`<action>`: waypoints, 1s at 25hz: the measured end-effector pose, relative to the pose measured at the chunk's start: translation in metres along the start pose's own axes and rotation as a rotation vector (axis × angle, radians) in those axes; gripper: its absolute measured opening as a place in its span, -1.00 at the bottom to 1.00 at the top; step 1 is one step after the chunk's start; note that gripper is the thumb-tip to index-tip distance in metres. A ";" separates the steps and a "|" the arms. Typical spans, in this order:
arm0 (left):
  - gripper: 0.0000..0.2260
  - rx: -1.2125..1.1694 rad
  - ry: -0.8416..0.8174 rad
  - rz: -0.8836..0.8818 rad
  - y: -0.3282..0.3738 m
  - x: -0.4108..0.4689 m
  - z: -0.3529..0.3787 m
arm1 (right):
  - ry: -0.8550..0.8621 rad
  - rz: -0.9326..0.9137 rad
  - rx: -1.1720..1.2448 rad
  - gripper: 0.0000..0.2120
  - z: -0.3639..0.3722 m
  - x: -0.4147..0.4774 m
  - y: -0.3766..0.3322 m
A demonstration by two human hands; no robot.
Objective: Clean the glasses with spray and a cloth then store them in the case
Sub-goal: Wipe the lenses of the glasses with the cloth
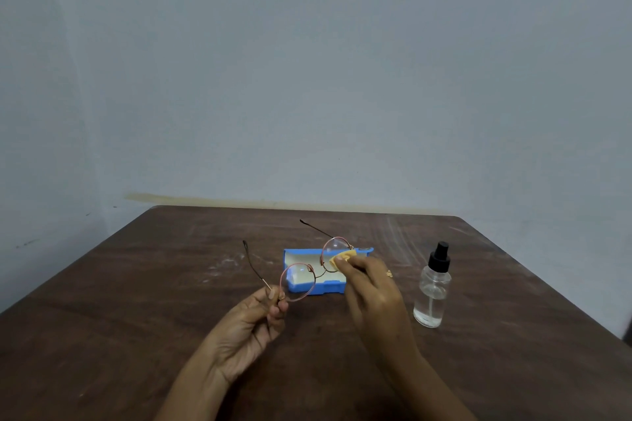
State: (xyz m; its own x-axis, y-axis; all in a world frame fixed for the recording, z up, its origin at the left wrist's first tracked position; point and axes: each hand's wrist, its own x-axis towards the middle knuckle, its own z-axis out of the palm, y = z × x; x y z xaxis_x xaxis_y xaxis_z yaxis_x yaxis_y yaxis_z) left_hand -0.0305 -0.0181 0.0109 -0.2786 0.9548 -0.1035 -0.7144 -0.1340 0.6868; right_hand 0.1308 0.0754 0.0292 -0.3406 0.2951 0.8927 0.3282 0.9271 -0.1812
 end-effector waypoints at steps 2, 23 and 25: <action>-0.86 0.001 0.005 0.002 -0.001 0.000 0.001 | 0.029 0.097 0.040 -0.68 0.003 0.003 0.000; -0.85 -0.019 0.033 0.019 0.000 0.000 0.002 | -0.124 -0.077 -0.086 -0.60 -0.008 -0.002 -0.003; -0.86 -0.011 0.036 0.005 -0.001 0.001 0.001 | -0.088 0.019 -0.039 -0.64 -0.006 -0.002 -0.002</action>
State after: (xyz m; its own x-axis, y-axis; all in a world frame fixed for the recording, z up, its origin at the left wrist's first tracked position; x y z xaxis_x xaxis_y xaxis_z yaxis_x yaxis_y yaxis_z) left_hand -0.0295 -0.0168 0.0111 -0.3046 0.9442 -0.1258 -0.7197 -0.1416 0.6796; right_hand 0.1362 0.0720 0.0306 -0.4092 0.3331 0.8495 0.3691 0.9118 -0.1797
